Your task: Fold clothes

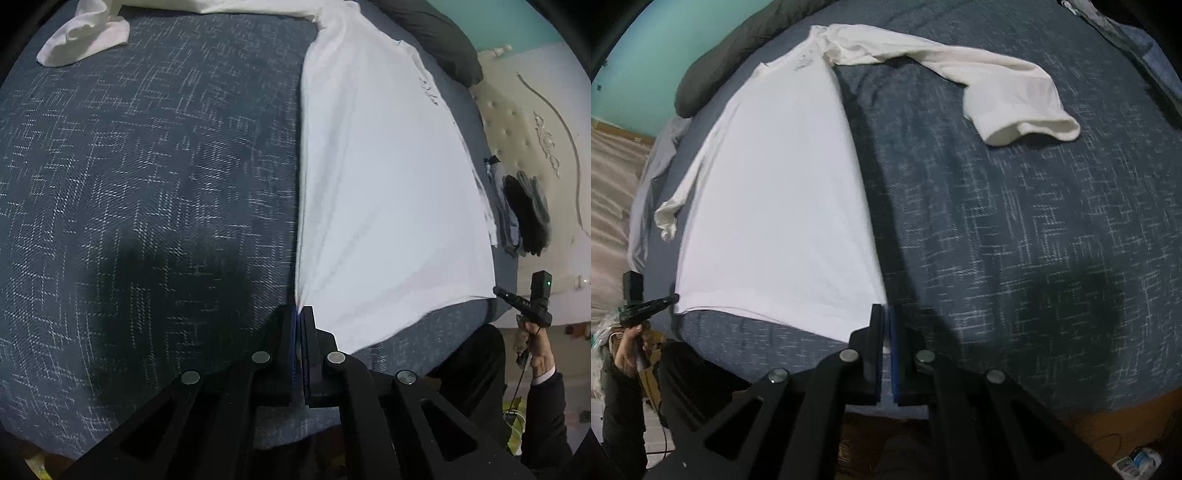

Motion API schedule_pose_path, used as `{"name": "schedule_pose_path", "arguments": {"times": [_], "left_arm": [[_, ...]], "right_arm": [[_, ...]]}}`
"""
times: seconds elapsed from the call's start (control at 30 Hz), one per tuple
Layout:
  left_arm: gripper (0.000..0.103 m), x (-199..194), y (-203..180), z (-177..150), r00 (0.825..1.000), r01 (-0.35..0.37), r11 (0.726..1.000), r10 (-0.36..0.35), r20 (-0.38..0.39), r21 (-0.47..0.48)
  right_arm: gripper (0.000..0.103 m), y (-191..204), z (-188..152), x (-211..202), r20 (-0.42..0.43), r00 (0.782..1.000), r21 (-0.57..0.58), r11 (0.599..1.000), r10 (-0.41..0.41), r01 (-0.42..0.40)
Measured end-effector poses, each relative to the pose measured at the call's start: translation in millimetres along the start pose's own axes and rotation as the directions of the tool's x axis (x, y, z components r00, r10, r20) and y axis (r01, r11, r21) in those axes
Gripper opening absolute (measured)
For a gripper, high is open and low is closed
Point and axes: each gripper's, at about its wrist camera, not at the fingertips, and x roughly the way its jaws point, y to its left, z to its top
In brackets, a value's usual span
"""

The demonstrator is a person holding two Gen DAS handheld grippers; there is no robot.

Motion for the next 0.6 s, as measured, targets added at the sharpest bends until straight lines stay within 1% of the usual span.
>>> {"name": "schedule_pose_path", "arguments": {"times": [0.17,0.2,0.27,0.33,0.37,0.43,0.5,0.53,0.57,0.6], "left_arm": [[0.003,9,-5,3,1.000,-0.014,1.000,0.014,-0.006,-0.009],[0.005,8,-6,4,1.000,-0.018,1.000,0.018,-0.002,-0.011],[0.005,2,-9,3,0.999,-0.032,0.999,0.032,0.010,-0.011],[0.009,-6,-14,5,0.998,-0.049,0.999,0.049,0.035,-0.010],[0.013,-11,-16,6,0.997,-0.057,0.998,0.057,0.047,-0.010],[0.025,-19,-21,8,0.995,-0.074,0.997,0.074,0.072,-0.009],[0.029,-26,-29,12,0.991,-0.083,0.997,0.082,0.101,0.005],[0.033,-28,-36,15,0.989,-0.091,0.996,0.089,0.118,0.014],[0.034,-36,-33,8,0.986,-0.100,0.995,0.097,0.134,0.020],[0.038,-61,-9,-21,0.983,-0.108,0.994,0.102,0.152,0.030]], "right_arm": [[0.003,1,-2,19,-0.030,1.000,0.005,1.000,0.002,-0.001],[0.003,1,-2,19,-0.031,1.000,0.007,1.000,0.004,-0.004],[0.005,0,-2,18,-0.033,0.999,0.013,1.000,0.009,-0.009],[0.006,-1,-1,14,-0.047,0.999,0.022,0.999,0.028,-0.027],[0.007,0,0,11,-0.044,0.999,0.016,0.999,0.032,-0.032],[0.008,1,2,3,-0.035,0.999,0.001,0.999,0.040,-0.040],[0.010,-2,9,-9,0.000,0.999,0.005,0.999,0.035,-0.035],[0.013,-5,16,-18,0.034,0.999,0.019,0.999,0.040,-0.041],[0.015,-9,22,-24,0.061,0.997,0.034,0.999,0.036,-0.039],[0.020,-13,29,-30,0.086,0.996,0.049,0.998,0.031,-0.036]]}}
